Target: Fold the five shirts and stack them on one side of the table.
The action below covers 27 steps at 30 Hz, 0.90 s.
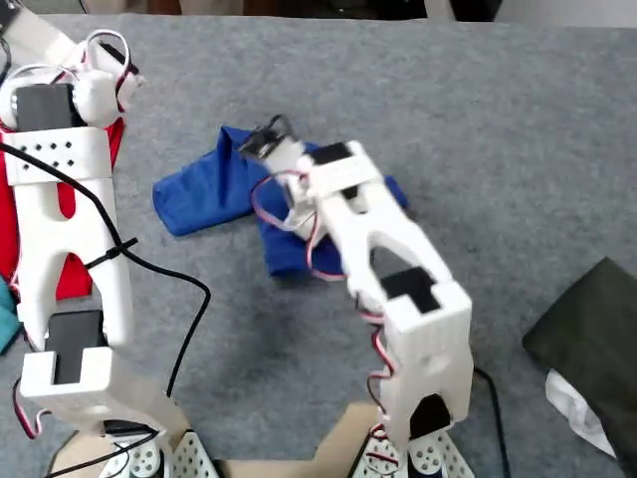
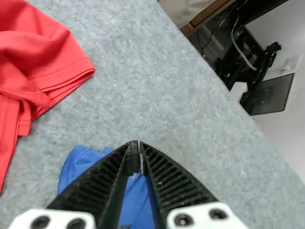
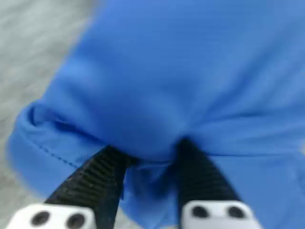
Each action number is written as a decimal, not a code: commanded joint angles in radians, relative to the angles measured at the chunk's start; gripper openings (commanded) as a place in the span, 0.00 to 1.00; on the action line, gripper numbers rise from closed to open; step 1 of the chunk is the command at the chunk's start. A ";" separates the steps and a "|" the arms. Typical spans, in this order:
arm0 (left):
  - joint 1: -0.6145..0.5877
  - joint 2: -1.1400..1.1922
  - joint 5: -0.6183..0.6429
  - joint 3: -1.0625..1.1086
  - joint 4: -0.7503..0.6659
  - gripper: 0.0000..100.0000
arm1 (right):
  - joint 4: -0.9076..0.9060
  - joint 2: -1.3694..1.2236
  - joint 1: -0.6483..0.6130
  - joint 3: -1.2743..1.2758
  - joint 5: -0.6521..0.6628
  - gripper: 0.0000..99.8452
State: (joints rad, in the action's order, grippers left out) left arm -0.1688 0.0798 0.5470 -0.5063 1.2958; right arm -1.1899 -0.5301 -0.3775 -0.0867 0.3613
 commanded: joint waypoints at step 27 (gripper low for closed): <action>0.176 -0.039 -0.009 0.819 -0.804 0.02 | -0.221 -0.639 0.486 -1.455 0.170 0.30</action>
State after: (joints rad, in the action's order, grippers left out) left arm -0.0153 0.0798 0.5409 0.2946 0.5961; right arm -1.3203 -1.1623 0.1181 -1.3495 0.4595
